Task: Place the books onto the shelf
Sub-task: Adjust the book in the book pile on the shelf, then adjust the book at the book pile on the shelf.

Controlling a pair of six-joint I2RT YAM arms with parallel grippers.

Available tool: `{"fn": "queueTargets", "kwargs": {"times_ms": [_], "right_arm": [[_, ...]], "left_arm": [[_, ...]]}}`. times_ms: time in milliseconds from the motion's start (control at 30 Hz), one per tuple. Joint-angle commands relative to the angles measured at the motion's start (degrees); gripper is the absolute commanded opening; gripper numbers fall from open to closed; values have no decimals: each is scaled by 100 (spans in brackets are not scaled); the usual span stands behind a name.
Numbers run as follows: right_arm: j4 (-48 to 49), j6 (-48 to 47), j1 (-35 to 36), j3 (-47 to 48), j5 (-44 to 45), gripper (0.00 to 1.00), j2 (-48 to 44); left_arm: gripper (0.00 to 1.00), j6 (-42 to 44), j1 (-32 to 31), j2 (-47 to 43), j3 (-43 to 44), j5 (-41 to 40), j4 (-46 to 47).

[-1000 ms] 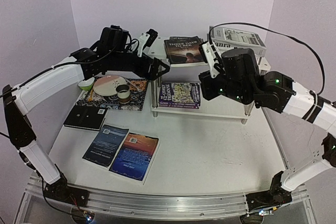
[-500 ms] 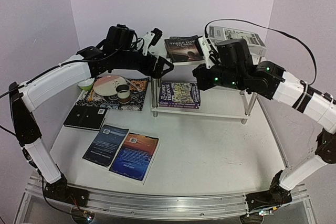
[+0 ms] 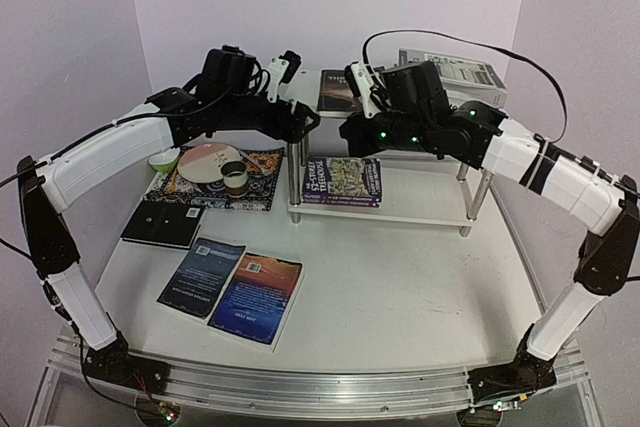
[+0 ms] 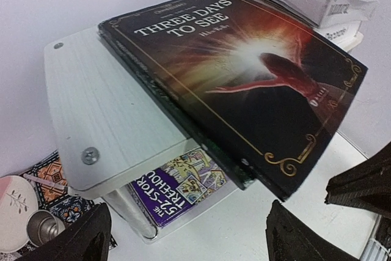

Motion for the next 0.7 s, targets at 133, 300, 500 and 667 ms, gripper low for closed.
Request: {"fn": "queueTargets", "kwargs": {"times_ms": [133, 300, 500, 667], "right_arm": [[337, 276, -106, 836, -162, 0, 569], [366, 402, -223, 1092, -275, 0, 789], [373, 597, -415, 1348, -553, 0, 1009], [373, 631, -454, 1452, -661, 0, 1122]], "left_arm": [[86, -364, 281, 9, 403, -365, 191], [87, -364, 317, -100, 294, -333, 187], [87, -364, 356, -227, 160, -258, 187], [87, -365, 393, -283, 138, -239, 187]]}}
